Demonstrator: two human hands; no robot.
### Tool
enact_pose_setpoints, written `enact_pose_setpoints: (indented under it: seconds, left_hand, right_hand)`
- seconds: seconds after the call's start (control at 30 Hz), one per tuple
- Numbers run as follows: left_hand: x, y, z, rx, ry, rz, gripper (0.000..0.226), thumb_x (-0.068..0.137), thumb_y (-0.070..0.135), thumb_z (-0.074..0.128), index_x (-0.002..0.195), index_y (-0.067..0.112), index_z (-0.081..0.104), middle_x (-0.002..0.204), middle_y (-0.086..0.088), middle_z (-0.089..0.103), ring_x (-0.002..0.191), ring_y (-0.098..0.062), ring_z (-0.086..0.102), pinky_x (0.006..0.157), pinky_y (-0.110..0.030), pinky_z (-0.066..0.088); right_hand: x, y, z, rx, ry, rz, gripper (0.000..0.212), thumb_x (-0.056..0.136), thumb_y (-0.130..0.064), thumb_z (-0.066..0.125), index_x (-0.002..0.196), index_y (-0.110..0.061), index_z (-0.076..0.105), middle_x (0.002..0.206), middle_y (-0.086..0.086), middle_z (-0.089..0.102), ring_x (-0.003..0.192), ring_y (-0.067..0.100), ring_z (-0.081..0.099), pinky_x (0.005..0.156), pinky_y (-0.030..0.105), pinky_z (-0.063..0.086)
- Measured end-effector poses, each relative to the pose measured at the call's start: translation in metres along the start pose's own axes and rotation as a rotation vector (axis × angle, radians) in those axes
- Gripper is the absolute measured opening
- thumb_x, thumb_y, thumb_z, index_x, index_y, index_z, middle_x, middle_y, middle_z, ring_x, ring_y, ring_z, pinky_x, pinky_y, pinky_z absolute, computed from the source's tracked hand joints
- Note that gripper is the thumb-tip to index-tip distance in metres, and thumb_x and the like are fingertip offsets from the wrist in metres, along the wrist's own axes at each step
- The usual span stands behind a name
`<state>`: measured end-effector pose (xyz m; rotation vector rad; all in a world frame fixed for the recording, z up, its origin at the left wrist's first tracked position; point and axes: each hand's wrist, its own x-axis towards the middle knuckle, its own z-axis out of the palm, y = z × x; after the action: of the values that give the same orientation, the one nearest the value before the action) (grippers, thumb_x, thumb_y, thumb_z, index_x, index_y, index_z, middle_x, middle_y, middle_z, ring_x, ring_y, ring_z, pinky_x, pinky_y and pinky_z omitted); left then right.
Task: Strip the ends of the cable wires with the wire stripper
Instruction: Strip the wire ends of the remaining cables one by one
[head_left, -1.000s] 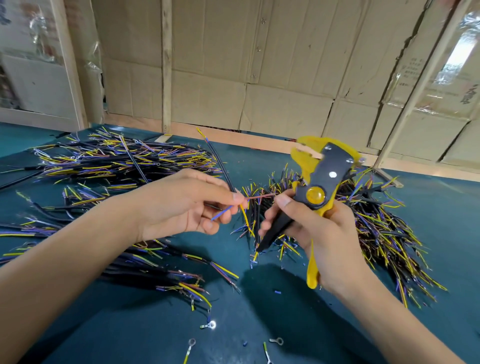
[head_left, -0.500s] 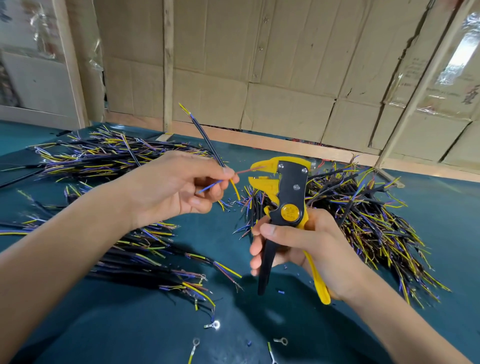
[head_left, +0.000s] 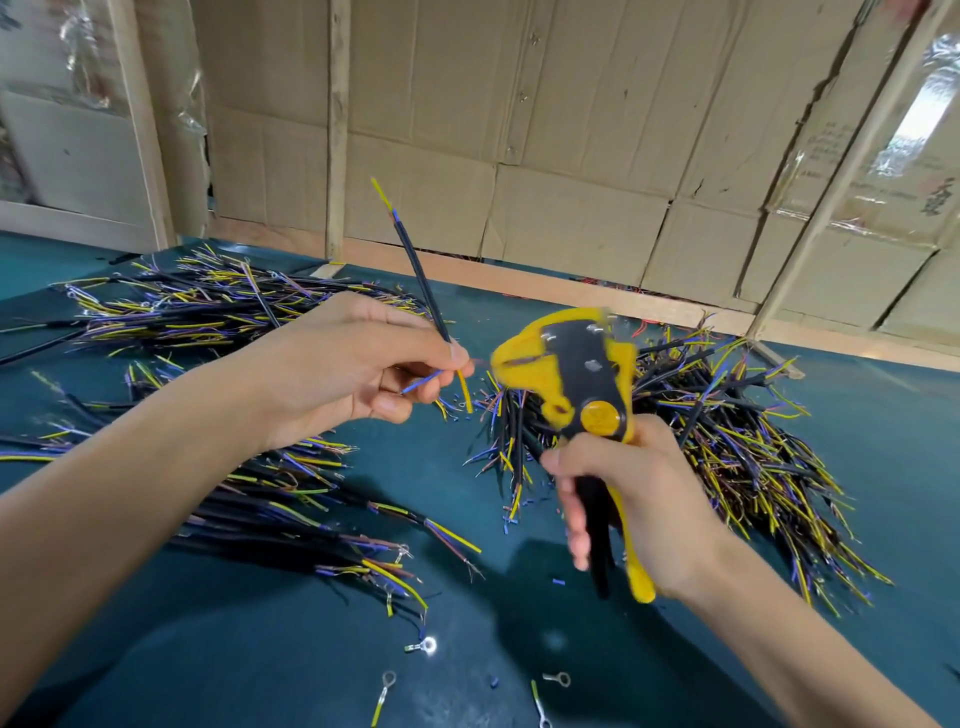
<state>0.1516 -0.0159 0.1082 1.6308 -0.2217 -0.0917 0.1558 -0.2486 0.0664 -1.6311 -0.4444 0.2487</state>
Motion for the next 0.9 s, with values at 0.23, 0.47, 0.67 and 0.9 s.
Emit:
enact_pose_setpoints:
  seconds: [0.23, 0.47, 0.67, 0.9]
  left_hand:
    - [0.001, 0.001, 0.001, -0.130, 0.107, 0.042, 0.009, 0.083, 0.019, 0.073, 0.082, 0.012, 0.078, 0.077, -0.006, 0.065, 0.063, -0.013, 0.057, 0.046, -0.019, 0.030]
    - [0.002, -0.004, 0.026, -0.558, 0.254, 0.133, 0.012, 0.077, 0.016, 0.075, 0.088, 0.012, 0.076, 0.087, -0.005, 0.075, 0.072, -0.010, 0.069, 0.041, -0.014, 0.030]
    - [0.001, -0.009, 0.048, -0.691, 0.326, 0.261, 0.023, 0.069, 0.009, 0.075, 0.091, 0.006, 0.071, 0.084, -0.007, 0.074, 0.080, -0.016, 0.074, 0.045, -0.013, 0.040]
    - [0.000, -0.010, 0.052, -0.798, 0.300, 0.266, 0.025, 0.068, 0.006, 0.073, 0.093, 0.004, 0.069, 0.086, -0.009, 0.076, 0.087, -0.017, 0.075, 0.050, -0.013, 0.048]
  right_hand:
    - [0.005, 0.009, 0.004, 0.240, -0.081, -0.071, 0.014, 0.080, -0.018, 0.070, 0.078, -0.004, 0.069, 0.072, 0.024, 0.061, 0.064, 0.041, 0.064, 0.069, 0.057, 0.056]
    - [0.005, 0.021, 0.011, 0.201, -0.036, -0.231, 0.018, 0.080, -0.023, 0.072, 0.085, -0.007, 0.070, 0.076, 0.021, 0.065, 0.070, 0.041, 0.067, 0.078, 0.071, 0.053]
    - [0.005, 0.023, 0.011, 0.244, -0.041, -0.255, 0.016, 0.081, -0.018, 0.070, 0.088, -0.003, 0.069, 0.078, 0.023, 0.065, 0.071, 0.041, 0.067, 0.079, 0.070, 0.054]
    - [0.005, 0.025, 0.011, 0.265, -0.072, -0.264, 0.016, 0.084, -0.017, 0.070, 0.091, -0.003, 0.067, 0.079, 0.023, 0.066, 0.072, 0.043, 0.068, 0.078, 0.071, 0.052]
